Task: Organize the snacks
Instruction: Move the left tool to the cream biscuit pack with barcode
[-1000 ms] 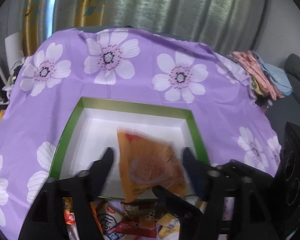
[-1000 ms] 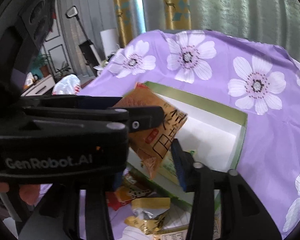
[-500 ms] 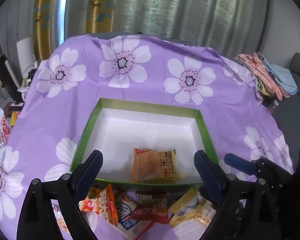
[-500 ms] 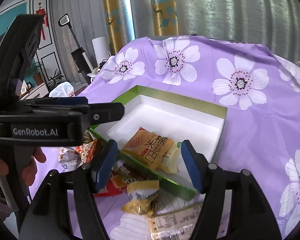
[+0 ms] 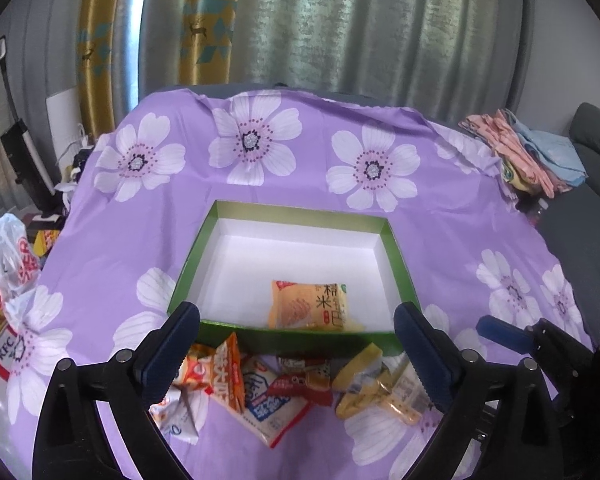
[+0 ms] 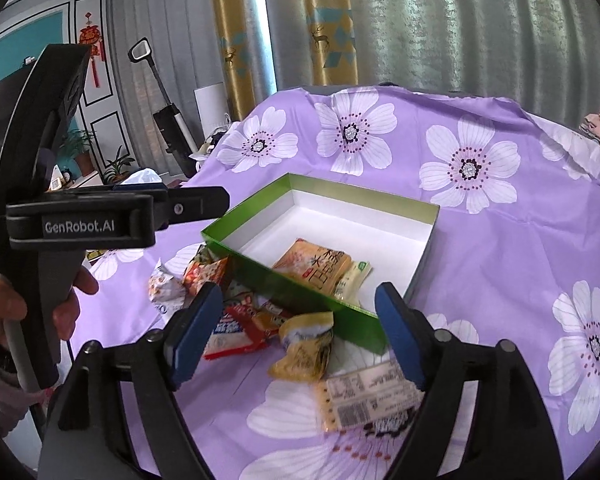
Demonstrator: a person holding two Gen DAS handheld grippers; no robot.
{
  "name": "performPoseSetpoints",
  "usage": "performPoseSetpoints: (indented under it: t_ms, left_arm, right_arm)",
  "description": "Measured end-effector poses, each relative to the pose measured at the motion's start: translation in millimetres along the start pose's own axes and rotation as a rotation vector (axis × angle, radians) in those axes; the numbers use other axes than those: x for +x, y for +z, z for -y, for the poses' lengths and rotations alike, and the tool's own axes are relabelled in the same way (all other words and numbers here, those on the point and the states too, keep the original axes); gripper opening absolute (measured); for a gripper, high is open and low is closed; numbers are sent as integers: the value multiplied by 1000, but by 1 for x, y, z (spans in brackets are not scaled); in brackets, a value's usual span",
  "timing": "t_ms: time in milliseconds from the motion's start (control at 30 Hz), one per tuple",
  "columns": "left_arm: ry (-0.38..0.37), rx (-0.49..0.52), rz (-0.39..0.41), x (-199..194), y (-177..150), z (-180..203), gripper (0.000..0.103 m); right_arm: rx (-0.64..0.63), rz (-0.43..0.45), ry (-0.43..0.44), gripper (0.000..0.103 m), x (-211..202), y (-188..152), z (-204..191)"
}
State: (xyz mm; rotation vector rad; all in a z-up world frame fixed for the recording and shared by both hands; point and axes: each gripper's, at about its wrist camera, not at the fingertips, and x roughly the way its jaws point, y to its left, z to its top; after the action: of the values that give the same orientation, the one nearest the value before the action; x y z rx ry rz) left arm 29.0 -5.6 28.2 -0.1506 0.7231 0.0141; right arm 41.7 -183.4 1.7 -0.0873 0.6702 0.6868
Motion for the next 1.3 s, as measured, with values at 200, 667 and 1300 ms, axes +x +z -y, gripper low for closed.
performPoseSetpoints:
  t_ms: [200,667,1300]
  left_arm:
    - [4,15,6,-14,-12,10,98]
    - [0,75,-10,-25,-41,41,98]
    - [-221,-94,-304,27,-103,40,98]
  right_arm:
    - [9,-8,-4,82,-17,-15,-1]
    - [41,-35,-27,83,-41,-44,11]
    - [114,-148,-54,83,-21,-94,42]
